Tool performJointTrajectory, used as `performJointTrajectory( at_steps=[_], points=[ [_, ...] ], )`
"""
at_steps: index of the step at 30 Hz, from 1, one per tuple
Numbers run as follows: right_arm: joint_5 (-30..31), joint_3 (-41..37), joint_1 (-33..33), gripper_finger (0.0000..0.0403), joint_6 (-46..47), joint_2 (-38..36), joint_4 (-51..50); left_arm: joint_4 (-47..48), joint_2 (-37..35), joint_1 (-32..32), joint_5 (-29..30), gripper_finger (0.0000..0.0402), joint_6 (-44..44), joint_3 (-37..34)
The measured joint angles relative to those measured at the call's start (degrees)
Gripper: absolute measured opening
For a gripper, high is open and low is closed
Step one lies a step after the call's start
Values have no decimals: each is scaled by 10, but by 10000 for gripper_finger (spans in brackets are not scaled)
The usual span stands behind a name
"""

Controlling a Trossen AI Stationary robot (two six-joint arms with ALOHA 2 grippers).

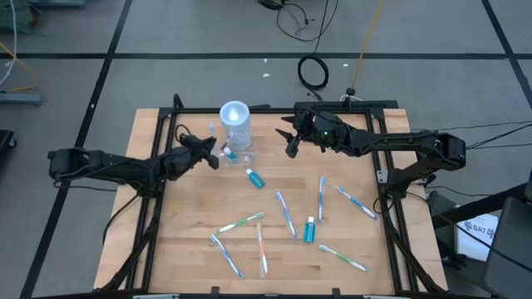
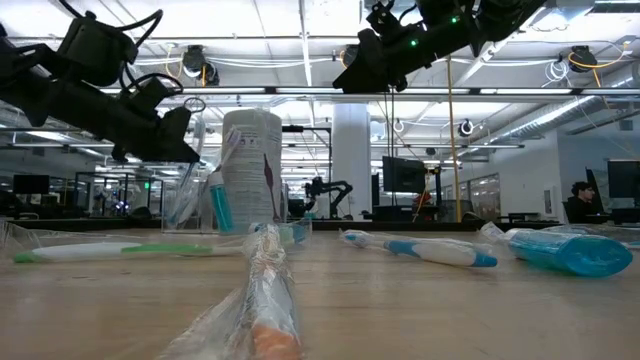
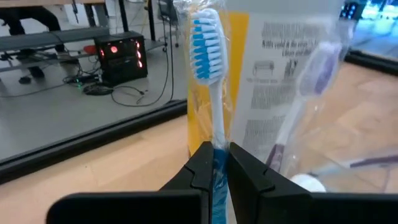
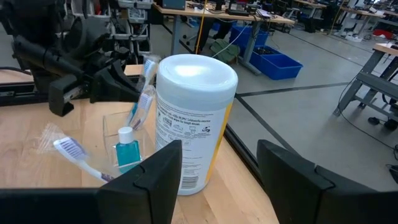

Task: Pick & Place toothbrushing station
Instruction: Put the blue toothbrush into the transparent organizer, then put the top blue mouthwash into the transparent organizer

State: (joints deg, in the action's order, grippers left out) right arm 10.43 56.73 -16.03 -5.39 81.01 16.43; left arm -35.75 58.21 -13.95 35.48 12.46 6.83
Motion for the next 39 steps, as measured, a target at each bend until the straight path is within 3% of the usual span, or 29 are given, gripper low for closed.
performJointTrajectory(
  at_steps=[5, 13, 18, 24, 30, 39],
  points=[
    [0, 0, 0, 201, 0, 0, 0, -1, 18, -4, 0, 42, 14, 0],
    [0, 0, 0, 201, 0, 0, 0, -24, 25, -1, 0, 137, 27, 0],
    [0, 0, 0, 201, 0, 0, 0, -73, 10, 14, 0, 172, -18, 1],
    [0, 0, 0, 201, 0, 0, 0, -99, -26, 38, 0, 174, -71, 21],
    [0, -19, 0, 201, -4, 0, -1, -82, -44, 68, -41, 162, -137, 77],
    [-1, -24, 4, 201, 15, 0, -1, 119, -42, 89, -90, 159, -154, 211]
  ],
)
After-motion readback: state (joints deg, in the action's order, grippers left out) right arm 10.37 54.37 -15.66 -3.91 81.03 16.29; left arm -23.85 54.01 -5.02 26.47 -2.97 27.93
